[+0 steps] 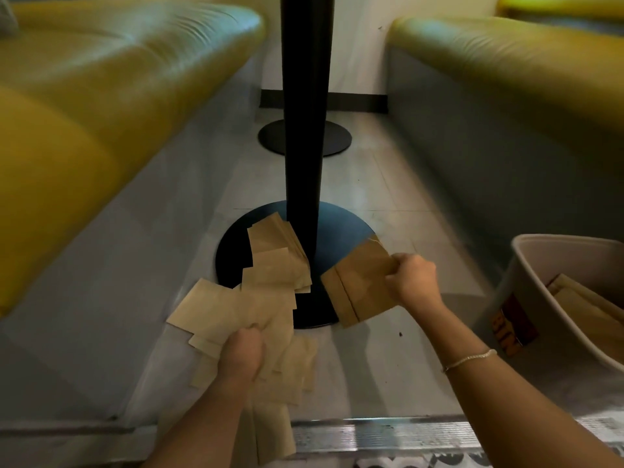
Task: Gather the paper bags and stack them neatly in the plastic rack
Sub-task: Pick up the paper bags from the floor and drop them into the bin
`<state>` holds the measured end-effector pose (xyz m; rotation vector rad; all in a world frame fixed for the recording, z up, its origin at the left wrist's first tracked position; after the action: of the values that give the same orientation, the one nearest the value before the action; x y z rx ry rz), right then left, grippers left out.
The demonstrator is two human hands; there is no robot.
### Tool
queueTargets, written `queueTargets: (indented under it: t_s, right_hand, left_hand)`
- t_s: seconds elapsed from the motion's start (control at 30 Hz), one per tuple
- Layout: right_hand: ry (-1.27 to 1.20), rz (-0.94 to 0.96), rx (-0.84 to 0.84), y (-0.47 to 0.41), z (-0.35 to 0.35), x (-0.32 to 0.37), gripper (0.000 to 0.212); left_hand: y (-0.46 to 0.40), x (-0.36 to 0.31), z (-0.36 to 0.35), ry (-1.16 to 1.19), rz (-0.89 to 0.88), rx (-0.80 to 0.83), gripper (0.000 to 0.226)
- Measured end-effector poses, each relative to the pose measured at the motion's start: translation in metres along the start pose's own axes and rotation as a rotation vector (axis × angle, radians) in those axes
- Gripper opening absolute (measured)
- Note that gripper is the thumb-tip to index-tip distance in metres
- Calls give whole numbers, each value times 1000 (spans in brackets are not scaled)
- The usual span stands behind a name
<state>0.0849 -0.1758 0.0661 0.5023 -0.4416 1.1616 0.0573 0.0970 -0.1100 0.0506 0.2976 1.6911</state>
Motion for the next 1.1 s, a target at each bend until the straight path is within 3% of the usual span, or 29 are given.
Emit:
queueTargets:
  t_s: [0.1,0.2,0.33,0.43,0.53,0.63,0.7,0.77,0.83,0.9,1.0,1.1]
  right_hand:
    - [-43,33,-85,1,33,11,27]
    - [-92,33,-211,5,93,20,34]
    - [-123,7,-467,20,207,15,34]
    - [62,-51,-645,32,283,-3,33]
    - [204,-152,-670,35,326,-34,29]
    - [315,-267,-536,27,322,-68,25]
    - [355,-302,-358,22,296,-86,27]
    - [348,-256,-231,21,271,-93,40]
    - [142,-182,-209,22,266,-91,65]
    - [-259,-147,-178,24,272,-89,79]
    - [-769,-190,-64,23,276,-97,79]
    - [-917,-262,-21,24,272,-110,73]
  left_hand:
    - [10,-3,30,161,110,-129,26]
    - [22,-26,95,498,109,-423,16]
    - [41,-85,199,785,-24,-728,10]
    - [64,-135,260,927,-177,-916,11]
    - [94,-182,303,1069,-326,-1007,7]
    - [111,-227,320,1164,-450,-959,7]
    - [119,-255,323,1177,-510,-888,9]
    - [122,-279,322,1206,-580,-755,12]
    - [122,-300,320,1281,-663,-571,17]
    - [118,-318,315,1481,-717,-322,15]
    - [112,-336,310,1808,-680,-46,7]
    - [107,-344,307,1963,-634,20,5]
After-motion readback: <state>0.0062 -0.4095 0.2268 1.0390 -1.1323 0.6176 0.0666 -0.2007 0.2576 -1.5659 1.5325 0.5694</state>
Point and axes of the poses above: each hand's wrist, its own y-axis away from the middle knuckle, its own z-axis out of the back of the hand, x = y × z, the point moved 7 cm from there along -y, towards the middle knuckle, and after that the axes turned 5 degrees about -z, right-handed, at the moved point
